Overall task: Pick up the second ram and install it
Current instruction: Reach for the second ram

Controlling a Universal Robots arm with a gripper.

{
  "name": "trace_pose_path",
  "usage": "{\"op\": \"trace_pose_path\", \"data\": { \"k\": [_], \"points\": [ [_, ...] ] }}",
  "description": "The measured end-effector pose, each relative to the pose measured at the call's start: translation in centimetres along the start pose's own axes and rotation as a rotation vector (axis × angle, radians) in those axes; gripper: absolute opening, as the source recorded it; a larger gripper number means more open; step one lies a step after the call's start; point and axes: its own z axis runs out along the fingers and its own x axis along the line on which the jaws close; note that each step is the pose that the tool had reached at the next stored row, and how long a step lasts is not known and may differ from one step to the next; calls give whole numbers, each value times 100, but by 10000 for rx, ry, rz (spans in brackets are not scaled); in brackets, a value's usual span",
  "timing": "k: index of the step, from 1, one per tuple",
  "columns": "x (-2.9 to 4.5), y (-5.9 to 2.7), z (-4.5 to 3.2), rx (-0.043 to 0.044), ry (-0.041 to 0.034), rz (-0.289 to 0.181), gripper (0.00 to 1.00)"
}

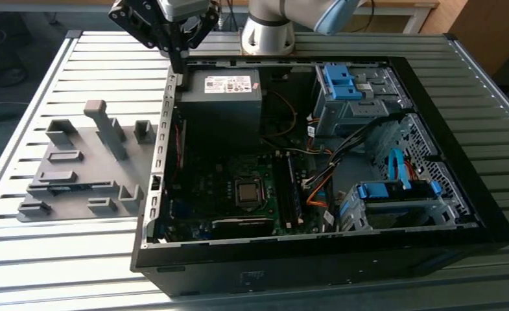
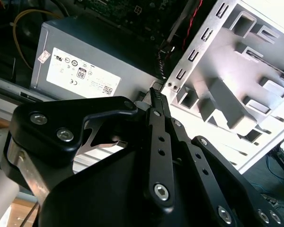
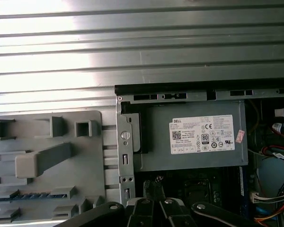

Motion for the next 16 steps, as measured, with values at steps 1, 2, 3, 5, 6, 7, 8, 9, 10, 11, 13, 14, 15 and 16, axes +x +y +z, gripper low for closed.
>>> {"op": "trace_pose_path", "data": {
  "k": [1,2,3,5,6,7,8,9,10,11,13,14,15,16],
  "points": [
    [7,-1,1,0,-1,0,11],
    [15,-1,1,-1,-1,0,11],
    [22,-2,1,0,-1,0,11],
    [34,-3,1,-1,-1,-1,11],
    [40,-3,1,0,0,-1,11],
    [46,-3,1,0,0,0,11],
    [53,-4,2,0,-1,0,11],
    [59,-5,2,0,0,-1,11],
    [66,-5,1,0,0,-1,11],
    [71,-5,2,0,0,-1,11],
    [84,-7,2,-1,0,0,11],
    [89,-7,2,0,0,0,11],
    [94,-7,3,-1,-1,0,11],
    [101,-8,3,0,0,0,11]
  ]
}}
